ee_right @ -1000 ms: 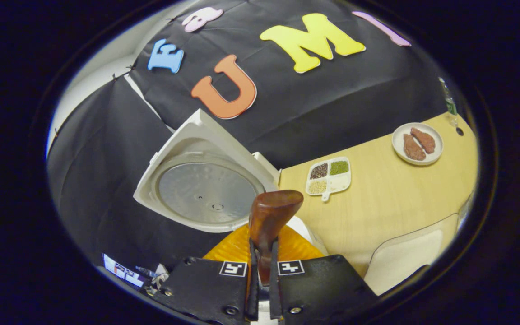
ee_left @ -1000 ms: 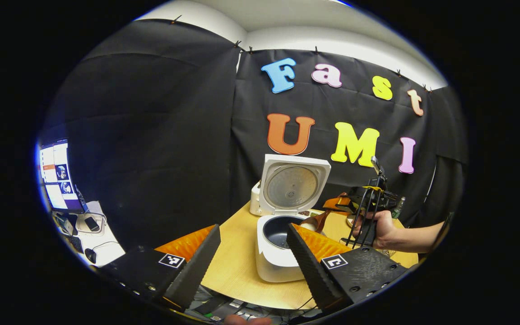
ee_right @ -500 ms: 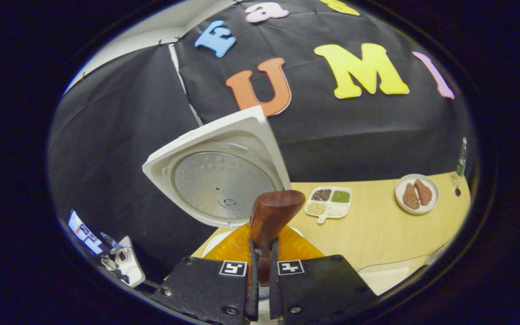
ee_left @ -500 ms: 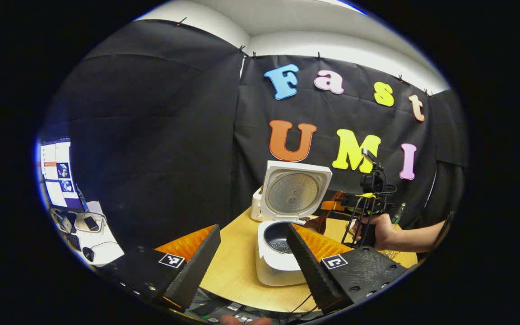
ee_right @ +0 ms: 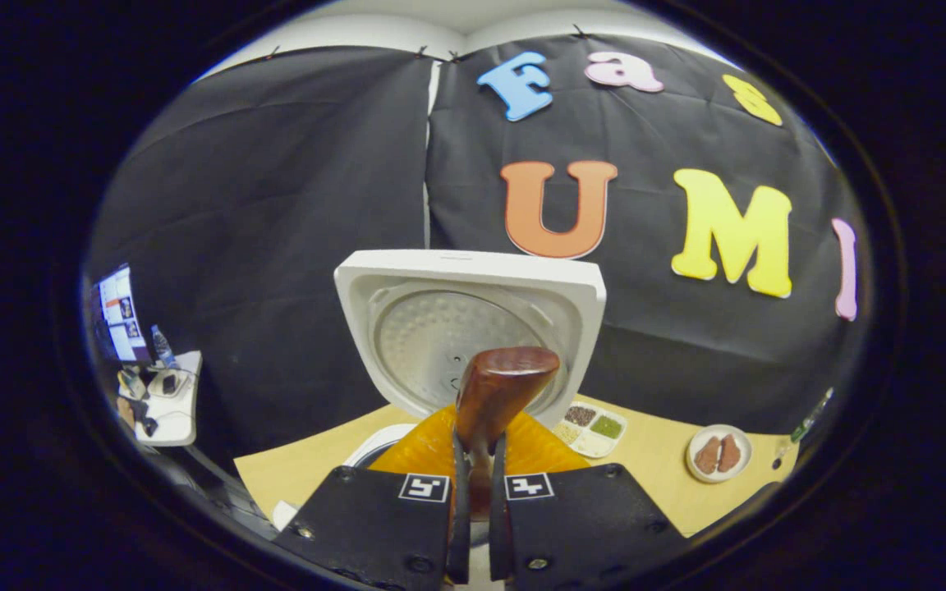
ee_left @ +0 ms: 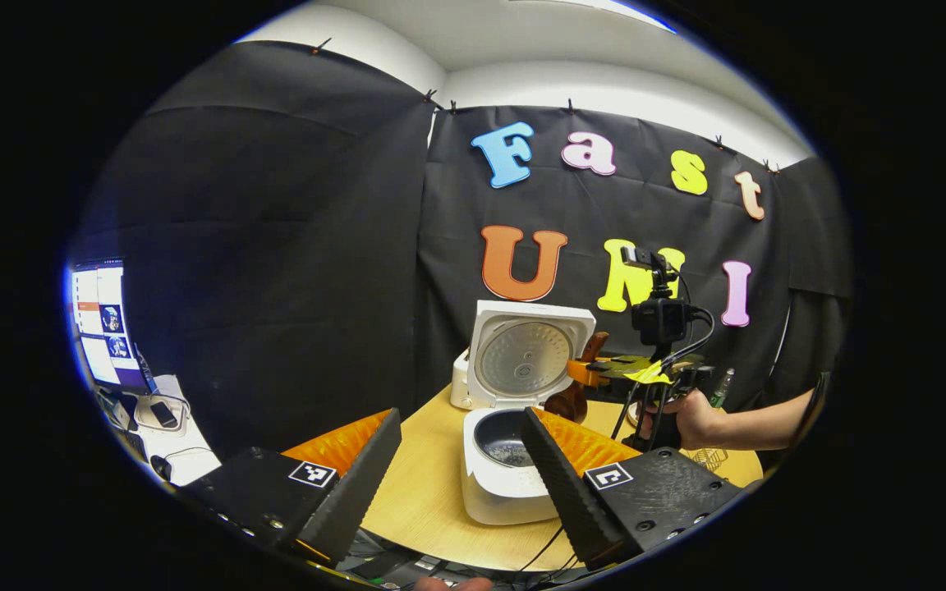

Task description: Close the left gripper, press the button to open the rice cooker; take a wooden spoon from the chopstick holder with the right hand, scoop a spoonful of rice and pour it into the rice cooker, then put the wooden spoon back into the chopstick holder.

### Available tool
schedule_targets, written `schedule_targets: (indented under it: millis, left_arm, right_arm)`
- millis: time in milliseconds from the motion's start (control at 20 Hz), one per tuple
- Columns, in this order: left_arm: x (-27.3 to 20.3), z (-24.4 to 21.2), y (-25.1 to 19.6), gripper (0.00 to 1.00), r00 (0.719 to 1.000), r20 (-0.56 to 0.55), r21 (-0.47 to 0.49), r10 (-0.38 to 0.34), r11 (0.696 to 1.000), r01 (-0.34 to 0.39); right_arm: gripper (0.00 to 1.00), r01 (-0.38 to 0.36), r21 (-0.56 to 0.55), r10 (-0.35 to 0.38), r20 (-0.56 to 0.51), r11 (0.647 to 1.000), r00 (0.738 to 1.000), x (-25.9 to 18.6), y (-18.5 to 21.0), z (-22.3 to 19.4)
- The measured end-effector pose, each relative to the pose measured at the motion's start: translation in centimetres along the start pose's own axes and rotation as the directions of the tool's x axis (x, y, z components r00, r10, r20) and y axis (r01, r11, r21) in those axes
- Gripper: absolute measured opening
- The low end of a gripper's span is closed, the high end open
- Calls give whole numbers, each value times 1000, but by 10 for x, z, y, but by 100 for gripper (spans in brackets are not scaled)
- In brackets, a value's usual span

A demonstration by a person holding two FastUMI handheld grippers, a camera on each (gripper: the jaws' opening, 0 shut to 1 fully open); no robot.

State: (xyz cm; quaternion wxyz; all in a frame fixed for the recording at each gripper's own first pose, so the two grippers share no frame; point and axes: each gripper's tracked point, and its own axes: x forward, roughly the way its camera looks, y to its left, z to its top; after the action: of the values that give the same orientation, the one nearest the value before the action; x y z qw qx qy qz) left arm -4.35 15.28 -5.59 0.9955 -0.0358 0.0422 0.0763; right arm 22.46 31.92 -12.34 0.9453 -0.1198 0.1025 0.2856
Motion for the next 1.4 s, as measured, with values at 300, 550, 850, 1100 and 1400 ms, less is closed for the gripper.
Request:
schedule_targets:
  millis: [300, 550, 850, 1100, 1400]
  left_arm:
    - [-5, -1, 2, 94, 1000, 8, -9, 5, 1000, -5]
    - [-7, -1, 0, 94, 1000, 20, -6, -2, 1000, 2]
    - [-10, 0, -2, 94, 1000, 18, -5, -9, 1000, 9]
    - [-12, 1, -11, 94, 999, 13, -10, -36, 999, 36]
    - [0, 2, -45, 94, 991, 5, 6, -132, 991, 132]
  right_arm:
    - [11, -13, -241, 29, 63, 970, 998, -10, 22, 16]
    - [11, -21, -306, 50, 87, 952, 995, -20, 32, 20]
    - [11, -40, -182, 56, 80, 982, 995, -36, 31, 24]
    - [12, -40, 18, 39, 84, 999, 996, -60, 6, 38]
    - [11, -45, 264, 13, 120, 964, 993, -120, -36, 56]
